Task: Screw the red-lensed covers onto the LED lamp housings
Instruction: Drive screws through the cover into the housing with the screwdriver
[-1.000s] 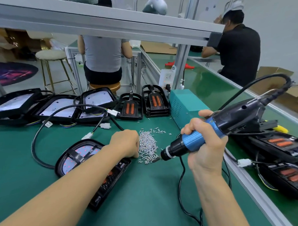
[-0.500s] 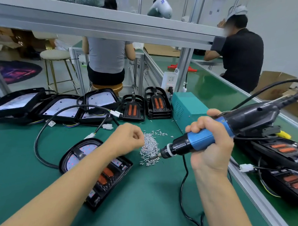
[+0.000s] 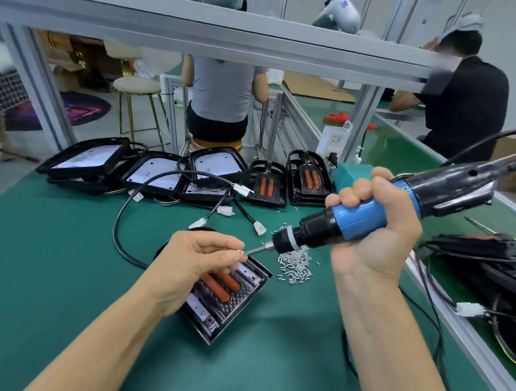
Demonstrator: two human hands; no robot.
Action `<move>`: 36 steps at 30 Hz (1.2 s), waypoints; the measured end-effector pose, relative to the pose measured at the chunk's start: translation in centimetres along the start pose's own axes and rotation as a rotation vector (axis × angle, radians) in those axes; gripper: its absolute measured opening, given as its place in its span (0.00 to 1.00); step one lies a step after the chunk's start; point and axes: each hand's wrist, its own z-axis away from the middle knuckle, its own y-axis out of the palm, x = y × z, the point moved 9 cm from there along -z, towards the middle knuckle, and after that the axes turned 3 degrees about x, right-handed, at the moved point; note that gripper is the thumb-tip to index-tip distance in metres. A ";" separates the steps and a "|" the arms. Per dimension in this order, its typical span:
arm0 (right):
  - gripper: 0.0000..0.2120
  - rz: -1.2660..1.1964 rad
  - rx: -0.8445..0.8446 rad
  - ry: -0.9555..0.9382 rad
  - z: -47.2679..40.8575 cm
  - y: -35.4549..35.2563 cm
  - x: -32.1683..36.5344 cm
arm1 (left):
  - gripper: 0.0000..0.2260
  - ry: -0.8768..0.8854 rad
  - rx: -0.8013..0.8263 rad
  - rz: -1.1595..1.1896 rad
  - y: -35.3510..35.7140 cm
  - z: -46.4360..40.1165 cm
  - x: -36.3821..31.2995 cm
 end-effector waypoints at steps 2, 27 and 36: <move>0.07 -0.001 0.011 0.009 0.1 0.5 -0.4 | 0.08 0.017 -0.009 0.023 -0.3 0.4 0.0; 0.09 0.244 0.155 0.149 2.2 5.2 -10.7 | 0.07 0.158 -0.509 -0.682 -10.0 6.3 -0.2; 0.12 0.417 0.279 0.113 3.0 7.5 -14.0 | 0.06 0.189 -0.470 -0.694 -9.6 6.3 1.4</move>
